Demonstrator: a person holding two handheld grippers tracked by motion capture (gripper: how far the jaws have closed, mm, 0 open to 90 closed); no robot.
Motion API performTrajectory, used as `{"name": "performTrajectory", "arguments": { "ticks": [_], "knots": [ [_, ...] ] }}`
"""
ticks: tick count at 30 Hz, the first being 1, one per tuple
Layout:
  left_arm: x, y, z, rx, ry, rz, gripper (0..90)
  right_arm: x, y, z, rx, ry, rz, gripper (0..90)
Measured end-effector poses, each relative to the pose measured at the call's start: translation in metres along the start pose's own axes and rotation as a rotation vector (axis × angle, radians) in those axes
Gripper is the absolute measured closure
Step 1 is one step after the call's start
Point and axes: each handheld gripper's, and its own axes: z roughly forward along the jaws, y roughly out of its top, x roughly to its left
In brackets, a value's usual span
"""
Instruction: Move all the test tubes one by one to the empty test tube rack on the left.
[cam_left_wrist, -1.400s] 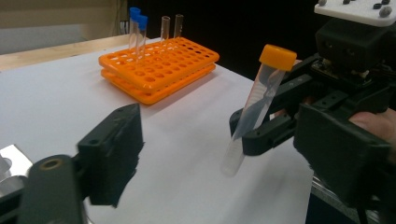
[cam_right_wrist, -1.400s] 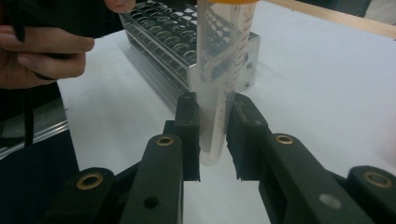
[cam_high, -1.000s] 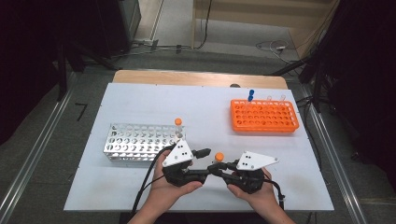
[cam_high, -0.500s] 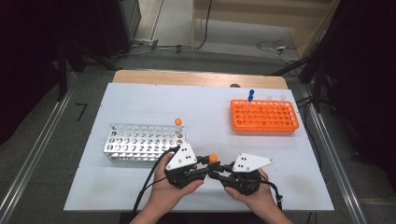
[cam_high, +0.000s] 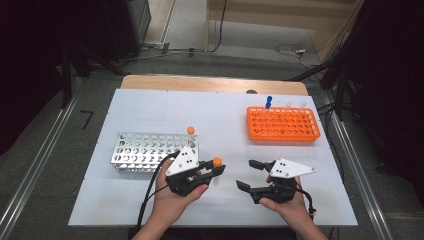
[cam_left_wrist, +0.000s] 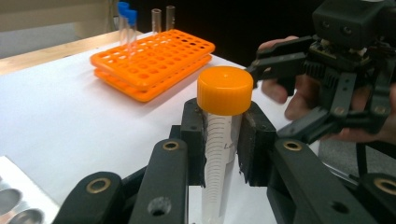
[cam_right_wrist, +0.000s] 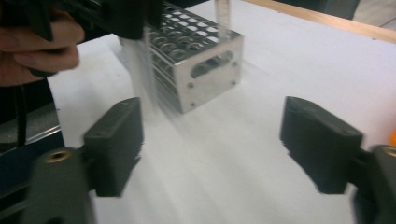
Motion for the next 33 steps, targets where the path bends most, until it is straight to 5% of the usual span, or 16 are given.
{"name": "performTrajectory", "arguments": {
  "ticks": [10,23,33],
  "knots": [
    [0.015,0.002,-0.015,-0.011,0.041,-0.017,74.9,-0.030,-0.009,-0.027,-0.034,-0.027,0.054,0.1],
    [0.037,0.012,-0.044,-0.070,0.115,-0.040,74.9,-0.065,-0.024,-0.048,-0.042,-0.110,0.112,0.0],
    [0.058,0.021,-0.057,-0.089,0.174,-0.043,75.0,-0.077,-0.031,-0.054,-0.053,-0.150,0.136,0.0]
  ]
}}
